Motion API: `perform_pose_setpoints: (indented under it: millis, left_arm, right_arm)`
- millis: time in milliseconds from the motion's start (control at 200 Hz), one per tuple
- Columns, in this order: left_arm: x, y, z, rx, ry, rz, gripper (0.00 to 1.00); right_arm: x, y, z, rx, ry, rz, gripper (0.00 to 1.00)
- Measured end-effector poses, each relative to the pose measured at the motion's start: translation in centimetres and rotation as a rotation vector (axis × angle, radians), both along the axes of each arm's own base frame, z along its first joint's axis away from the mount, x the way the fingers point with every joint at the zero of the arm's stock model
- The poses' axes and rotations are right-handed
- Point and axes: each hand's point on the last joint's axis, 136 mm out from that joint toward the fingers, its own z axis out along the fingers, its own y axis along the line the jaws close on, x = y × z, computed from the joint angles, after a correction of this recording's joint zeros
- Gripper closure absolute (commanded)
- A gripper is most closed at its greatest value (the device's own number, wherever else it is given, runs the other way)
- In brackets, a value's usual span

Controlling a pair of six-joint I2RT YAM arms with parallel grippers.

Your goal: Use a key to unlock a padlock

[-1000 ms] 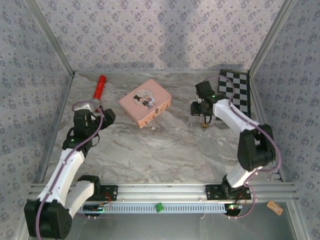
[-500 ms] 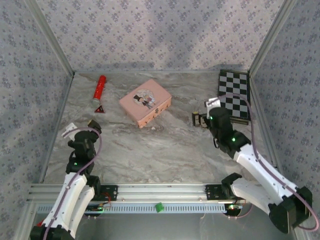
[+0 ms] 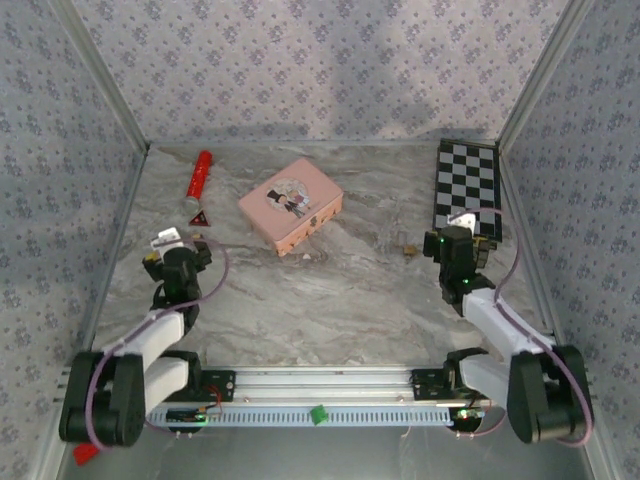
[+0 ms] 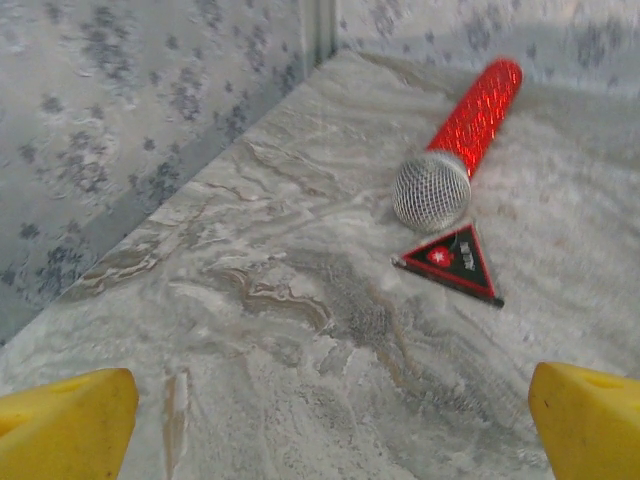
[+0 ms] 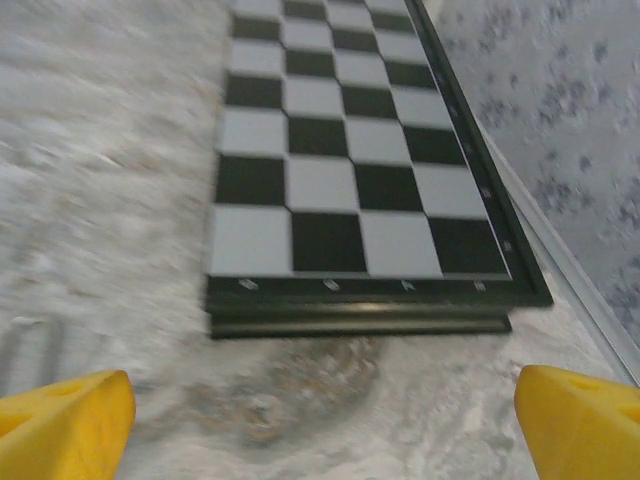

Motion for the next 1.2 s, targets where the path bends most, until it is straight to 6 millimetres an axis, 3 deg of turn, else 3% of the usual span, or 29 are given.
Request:
perform_pose_setpoints:
  millis: [90, 160, 375, 530, 740, 900, 1199]
  left_arm:
    - [1.2, -0.7, -1.7, 0.056, 0.06, -0.061, 0.0]
    - [1.8, -1.3, -2.5, 0.08, 0.086, -0.112, 0.0]
    - [4.5, -2.7, -1.9, 0.078, 0.012, -0.216, 0.0]
    - [5.2, -3.3, -4.9, 0.06, 0.092, -0.272, 0.0]
    - [7.4, -2.7, -2.7, 0.035, 0.042, -0.271, 0.0]
    - [7.3, -2.7, -3.1, 0.025, 0.058, -0.279, 0.0]
    - [7.3, -2.8, -3.2, 0.022, 0.065, -0.285, 0.0]
  right_arm:
    - [0.0, -0.5, -2.7, -0.03, 0.036, -0.005, 0.01]
    - [0.5, -0.5, -3.5, -0.045, 0.033, 0.011, 0.01]
    - [3.1, 0.5, -1.4, -0.022, -0.108, 0.12, 0.01]
    - [3.7, 1.1, -1.4, 0.031, -0.159, 0.215, 0.01]
    - [4.2, 1.9, -2.5, 0.08, -0.162, 0.29, 0.01]
    - [4.9, 2.2, -4.6, 0.102, -0.095, 0.303, 0.01]
    - [5.9, 1.0, -3.6, 0.094, -0.122, 0.237, 0.01]
